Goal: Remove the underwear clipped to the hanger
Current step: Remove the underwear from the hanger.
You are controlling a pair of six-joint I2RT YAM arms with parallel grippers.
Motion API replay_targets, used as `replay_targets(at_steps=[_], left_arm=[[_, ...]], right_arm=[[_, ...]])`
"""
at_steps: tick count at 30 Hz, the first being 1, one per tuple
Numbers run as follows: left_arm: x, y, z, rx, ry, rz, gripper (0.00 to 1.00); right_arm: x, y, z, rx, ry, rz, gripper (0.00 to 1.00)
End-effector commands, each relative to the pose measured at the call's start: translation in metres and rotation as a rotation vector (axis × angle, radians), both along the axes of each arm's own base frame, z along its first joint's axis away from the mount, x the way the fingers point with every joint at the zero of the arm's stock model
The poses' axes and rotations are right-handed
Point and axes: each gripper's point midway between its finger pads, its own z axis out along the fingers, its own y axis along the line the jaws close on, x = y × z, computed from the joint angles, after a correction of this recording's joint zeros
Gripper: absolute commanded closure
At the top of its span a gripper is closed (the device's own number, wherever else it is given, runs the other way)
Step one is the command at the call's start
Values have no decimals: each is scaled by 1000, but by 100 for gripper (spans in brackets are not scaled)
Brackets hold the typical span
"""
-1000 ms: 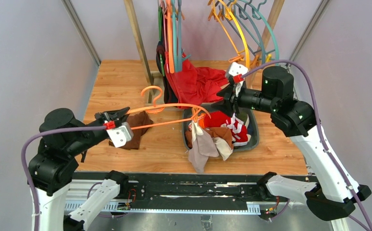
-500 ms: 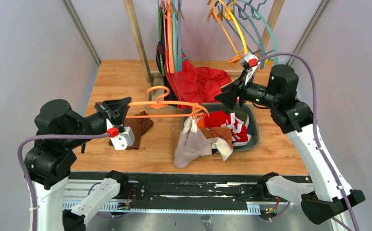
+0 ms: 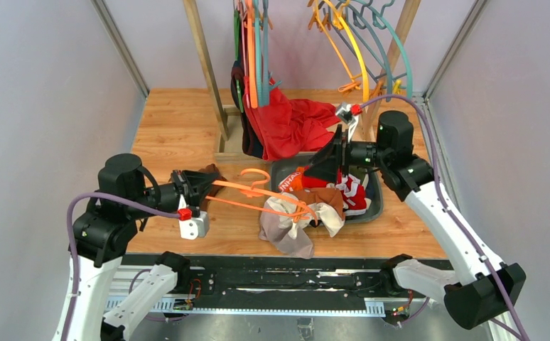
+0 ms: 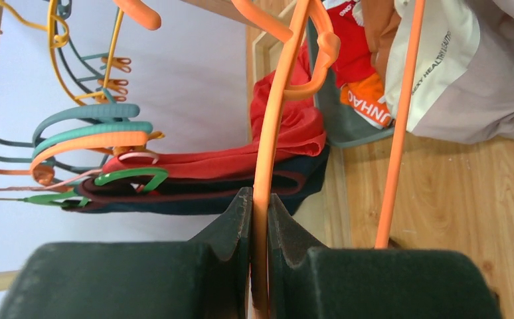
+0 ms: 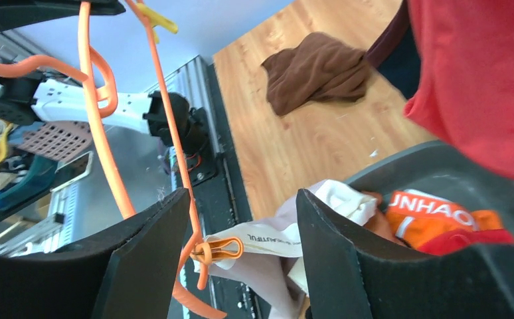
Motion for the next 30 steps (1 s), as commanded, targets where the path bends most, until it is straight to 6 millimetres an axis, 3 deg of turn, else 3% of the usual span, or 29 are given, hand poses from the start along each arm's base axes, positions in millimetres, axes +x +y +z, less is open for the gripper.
replay_targets(at_steps=[1,7,18,30], left_arm=[[-10,-12,13,-55,-84,-92,100],[-4,-10,6,-54,-82,-64,100],[6,-5,5,-52,-103,-9,100],[10,-4,7,-50,-112,3,100]], right_arm=[[-13,4,-23,44,114,91,38],[-22,7,-49,59,164,116,37],[-30,7,-71,43,267,158,37],[-39,9,-74,54,287,205,43]])
